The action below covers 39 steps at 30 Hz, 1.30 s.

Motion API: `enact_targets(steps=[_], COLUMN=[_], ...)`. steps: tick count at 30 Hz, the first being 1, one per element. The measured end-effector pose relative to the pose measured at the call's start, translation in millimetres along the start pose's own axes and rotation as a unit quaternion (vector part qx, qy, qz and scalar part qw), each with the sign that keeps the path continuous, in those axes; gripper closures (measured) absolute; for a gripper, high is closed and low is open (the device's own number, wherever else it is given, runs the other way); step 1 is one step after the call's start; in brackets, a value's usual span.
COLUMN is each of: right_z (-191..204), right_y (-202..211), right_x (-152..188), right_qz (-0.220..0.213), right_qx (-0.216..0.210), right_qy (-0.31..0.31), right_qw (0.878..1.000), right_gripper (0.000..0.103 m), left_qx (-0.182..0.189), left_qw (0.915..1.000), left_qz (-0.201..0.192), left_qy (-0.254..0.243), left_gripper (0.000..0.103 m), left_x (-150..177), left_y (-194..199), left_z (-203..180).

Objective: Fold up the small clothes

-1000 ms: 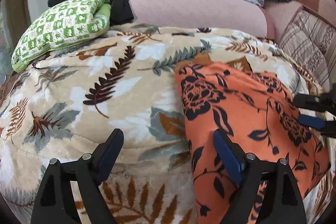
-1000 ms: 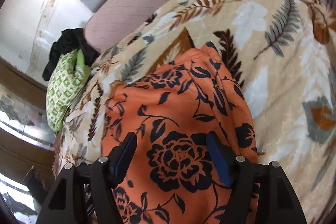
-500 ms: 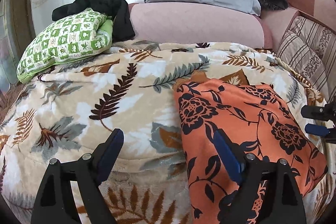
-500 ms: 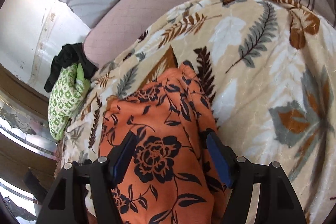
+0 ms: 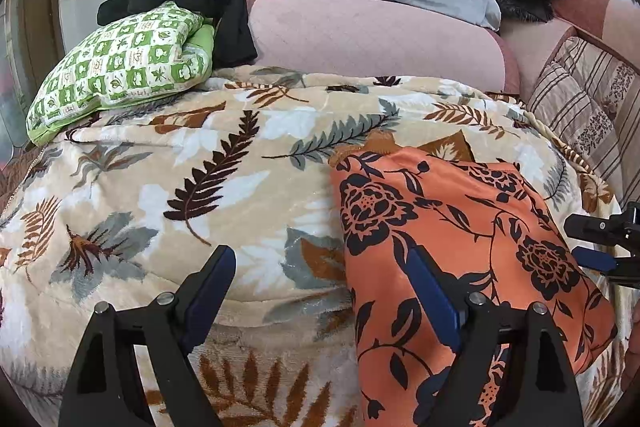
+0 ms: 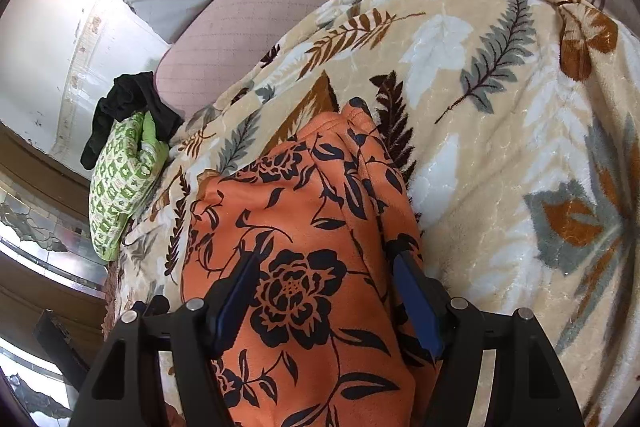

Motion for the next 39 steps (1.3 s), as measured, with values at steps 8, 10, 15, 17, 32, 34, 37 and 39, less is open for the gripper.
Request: enact_targets(steps=[8,10,15,17,32,34,37,39], right_z=[-6.3,-7.9,-11.0,-12.0,-14.7,-14.8,-15.0,-15.9], right_y=[3.3,2.9,1.5,2.0,0.5,-1.5,-4.5,-9.1], right_x=[-3.6,-4.0,-4.7,-5.1,-2.6,-1.7,-0.6,0.4], right_qz=[-0.003,0.0,0.004,0.004,0.014,0.017,0.021,0.031], right_qx=[0.001,0.002,0.005,0.005,0.004,0.005,0.009,0.011], right_qy=[-0.008,-0.006,-0.005,-0.006,-0.011,-0.009,-0.008,-0.007], right_qw=[1.0,1.0,1.0,1.0,1.0,1.0,1.0,0.999], right_gripper=[0.03,0.03,0.03,0.03,0.03,0.03,0.03,0.03], left_qx=[0.003,0.004,0.001,0.0,-0.003,0.001,0.013,0.025], left_qw=[1.0,0.9999,0.9999,0.9998,0.9995,0.9995,0.9994,0.9992], left_qz=[0.007,0.008,0.01,0.01,0.015,0.017,0.023,0.028], left_qy=[-0.005,-0.007,-0.013,-0.015,-0.029,-0.027,-0.02,-0.014], left_gripper=[0.015,0.015,0.016,0.015,0.015,0.015,0.015,0.015], left_x=[1.2,1.3,1.2,1.0,2.4,2.5,2.6,3.4], left_y=[-4.0,-4.9,-5.4,-5.3,-4.2,-5.4,-8.7,-11.6], left_z=[-4.3,-5.8,-9.1,-10.2,-14.7,-14.8,-14.5,-14.3])
Point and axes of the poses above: each gripper's, at about its wrist camera, not at the fingertips, and y roughly against the way its jaws point, z to its left, x to its underside, the point moved 4 cm from there along -y, roughly the way its jaws point, and after that the axes turned 13 degrees about -y, right-handed, at the moved point
